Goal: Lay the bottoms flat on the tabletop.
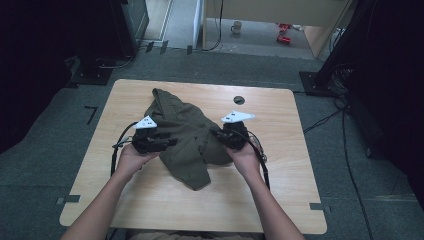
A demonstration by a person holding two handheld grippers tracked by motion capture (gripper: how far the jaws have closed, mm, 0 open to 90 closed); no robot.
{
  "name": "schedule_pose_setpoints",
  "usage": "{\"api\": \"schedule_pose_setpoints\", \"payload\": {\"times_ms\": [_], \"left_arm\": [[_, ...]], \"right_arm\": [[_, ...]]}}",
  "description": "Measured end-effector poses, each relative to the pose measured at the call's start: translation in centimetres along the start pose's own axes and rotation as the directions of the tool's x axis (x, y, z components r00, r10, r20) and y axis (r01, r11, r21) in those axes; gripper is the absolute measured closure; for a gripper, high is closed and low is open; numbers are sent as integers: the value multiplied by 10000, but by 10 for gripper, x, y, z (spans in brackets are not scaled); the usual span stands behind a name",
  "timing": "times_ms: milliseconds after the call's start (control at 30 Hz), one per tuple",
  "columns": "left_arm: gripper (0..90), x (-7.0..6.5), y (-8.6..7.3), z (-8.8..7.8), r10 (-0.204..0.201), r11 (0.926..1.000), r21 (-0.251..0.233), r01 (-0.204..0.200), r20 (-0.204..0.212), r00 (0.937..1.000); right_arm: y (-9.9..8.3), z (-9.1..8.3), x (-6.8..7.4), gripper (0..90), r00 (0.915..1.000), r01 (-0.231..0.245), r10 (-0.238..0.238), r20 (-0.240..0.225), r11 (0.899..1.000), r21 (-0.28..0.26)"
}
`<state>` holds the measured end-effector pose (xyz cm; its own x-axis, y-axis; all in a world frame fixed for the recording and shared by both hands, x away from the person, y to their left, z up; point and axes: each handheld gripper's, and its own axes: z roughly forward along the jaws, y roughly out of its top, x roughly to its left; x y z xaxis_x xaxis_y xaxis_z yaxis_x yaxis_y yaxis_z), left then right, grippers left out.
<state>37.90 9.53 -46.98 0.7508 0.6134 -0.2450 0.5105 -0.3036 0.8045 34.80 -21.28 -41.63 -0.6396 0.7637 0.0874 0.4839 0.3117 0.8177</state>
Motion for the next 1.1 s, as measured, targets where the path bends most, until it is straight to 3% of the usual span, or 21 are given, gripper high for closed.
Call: {"api": "schedule_pose_setpoints", "payload": {"times_ms": [67,133,367,633,800,1033,1100], "left_arm": [[528,-1,0,0,-21,10000,-2,21,30,10000],[527,-1,0,0,-6,10000,-18,6,45,10000],[524,-3,0,4,-61,10000,55,60,136,9999],[463,-8,-1,15,-136,9997,205,132,199,9997],[455,-9,-3,25,-118,9986,515,111,132,9998],[456,-13,-2,34,37,9970,769,-42,66,10000],[457,-18,4,32,155,9987,481,-167,248,9996]], "right_arm": [[-9,-14,2,900,9998,97,-92,192,9997,-231],[-27,-34,6,900,9999,-121,123,24,9975,-691],[-61,-61,21,900,9998,-197,196,-26,9948,-1003],[-94,-76,39,896,9987,-480,457,-233,9931,-1072],[-119,-82,47,897,9972,-703,680,-310,9940,-840],[-132,-88,43,821,9926,-1206,1183,-289,9879,-975],[-129,-88,39,785,9923,-1238,1222,-208,9859,-1125]]}}
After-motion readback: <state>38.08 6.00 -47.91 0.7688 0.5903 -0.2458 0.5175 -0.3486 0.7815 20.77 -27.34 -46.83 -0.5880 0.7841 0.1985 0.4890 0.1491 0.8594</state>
